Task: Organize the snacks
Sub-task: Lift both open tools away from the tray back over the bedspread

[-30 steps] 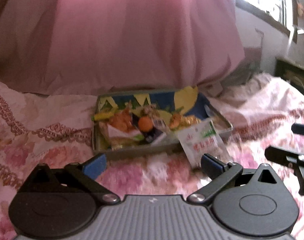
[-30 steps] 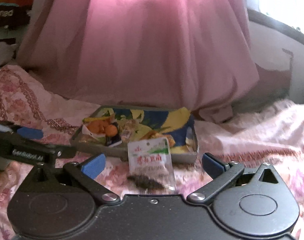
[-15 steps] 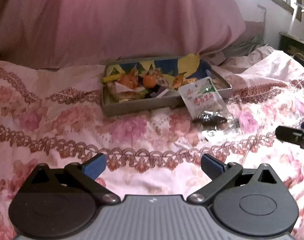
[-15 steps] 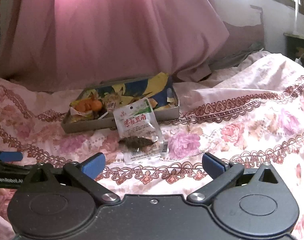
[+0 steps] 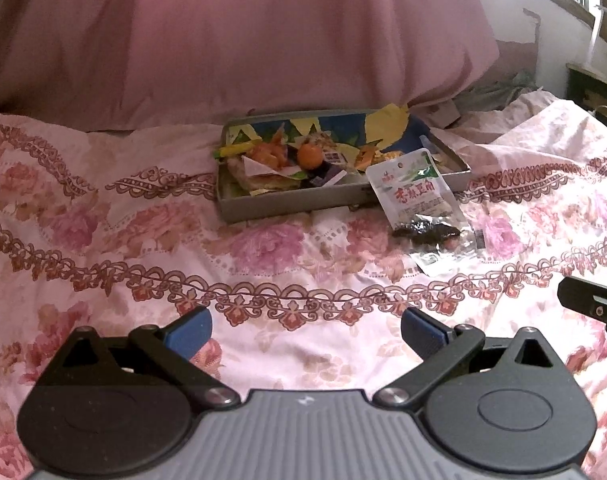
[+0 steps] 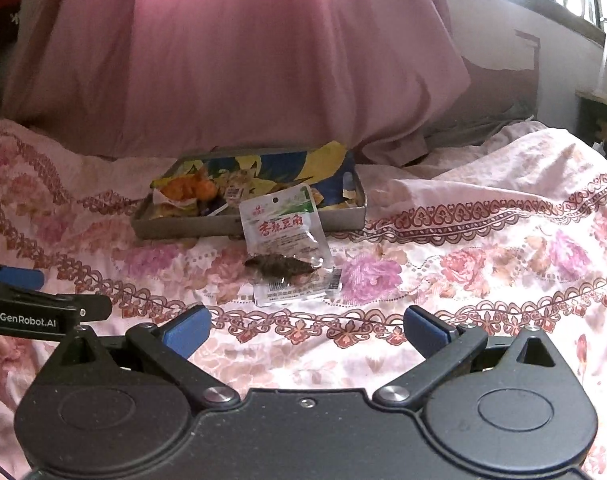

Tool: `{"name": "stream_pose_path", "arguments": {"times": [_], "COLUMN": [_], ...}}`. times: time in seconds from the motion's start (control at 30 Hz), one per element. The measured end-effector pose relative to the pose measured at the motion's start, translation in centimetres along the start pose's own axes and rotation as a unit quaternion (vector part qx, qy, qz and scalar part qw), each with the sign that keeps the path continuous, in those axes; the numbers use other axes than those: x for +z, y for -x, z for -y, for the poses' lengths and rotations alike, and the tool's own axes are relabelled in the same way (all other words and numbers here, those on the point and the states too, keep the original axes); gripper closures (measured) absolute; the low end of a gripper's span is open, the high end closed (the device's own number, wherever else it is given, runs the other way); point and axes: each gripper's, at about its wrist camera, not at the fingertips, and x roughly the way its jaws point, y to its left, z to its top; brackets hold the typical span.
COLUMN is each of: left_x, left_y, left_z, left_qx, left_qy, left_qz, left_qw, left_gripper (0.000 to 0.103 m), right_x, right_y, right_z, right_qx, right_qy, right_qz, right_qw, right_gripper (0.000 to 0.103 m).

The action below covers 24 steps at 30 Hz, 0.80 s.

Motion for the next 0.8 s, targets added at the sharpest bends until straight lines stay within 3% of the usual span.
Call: {"name": "stream_pose_path", "arguments": {"times": [0.8], "left_x": [0.15], "left_y": [-0.23], "left_z": [-0.21], "left_qx": [-0.005], "left_qy": [0.015], "left_qz": [-0.006], "left_qw": [0.9999], "left_gripper": [0.0], "right_x": [-0.08], "right_y": [-0.9], "right_z": [-0.13], "right_qx": [0.002], "right_qy": [0.001], "right_qz": [-0.016], "right_qw": [1.0], "right_gripper": [0.001]}}
